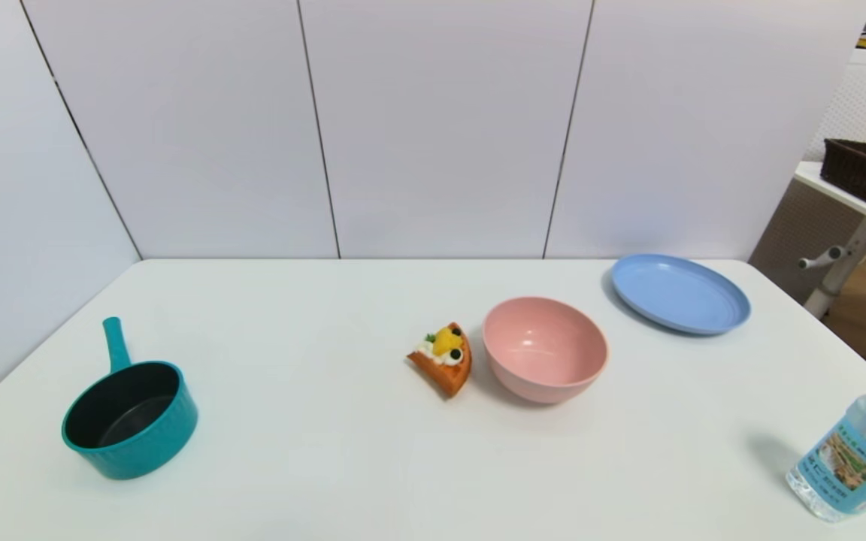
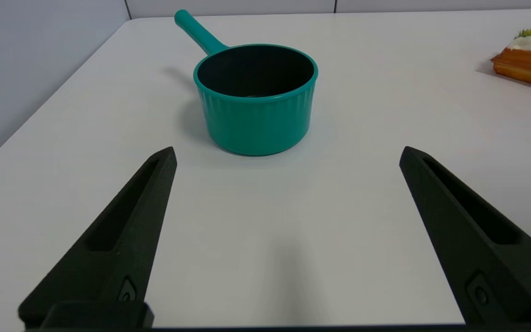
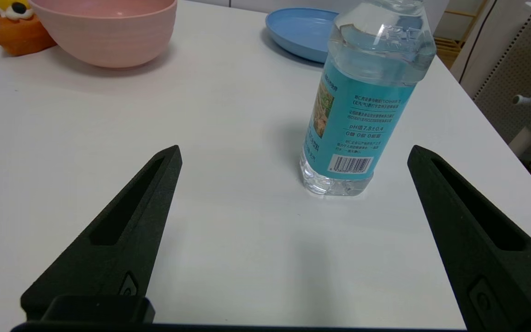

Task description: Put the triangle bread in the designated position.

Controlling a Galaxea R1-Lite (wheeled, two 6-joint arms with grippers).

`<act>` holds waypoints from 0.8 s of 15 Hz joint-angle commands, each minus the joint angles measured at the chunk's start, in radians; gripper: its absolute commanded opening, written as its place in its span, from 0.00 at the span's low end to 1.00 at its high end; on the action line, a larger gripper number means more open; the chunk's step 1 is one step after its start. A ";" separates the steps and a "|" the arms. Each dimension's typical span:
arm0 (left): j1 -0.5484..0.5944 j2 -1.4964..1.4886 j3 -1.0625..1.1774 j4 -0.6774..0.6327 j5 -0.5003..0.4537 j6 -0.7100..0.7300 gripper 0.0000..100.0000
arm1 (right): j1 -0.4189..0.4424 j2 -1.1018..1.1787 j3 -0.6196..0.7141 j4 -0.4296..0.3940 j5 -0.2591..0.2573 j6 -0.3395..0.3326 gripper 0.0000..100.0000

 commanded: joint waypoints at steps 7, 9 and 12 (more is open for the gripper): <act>0.000 -0.007 0.002 0.000 0.017 -0.028 1.00 | 0.000 0.001 0.002 0.000 0.001 -0.001 1.00; 0.000 -0.007 0.002 0.000 0.017 -0.028 1.00 | 0.000 0.001 0.002 0.000 0.001 -0.001 1.00; 0.000 -0.007 0.002 0.000 0.017 -0.028 1.00 | 0.000 0.001 0.002 0.000 0.001 -0.006 1.00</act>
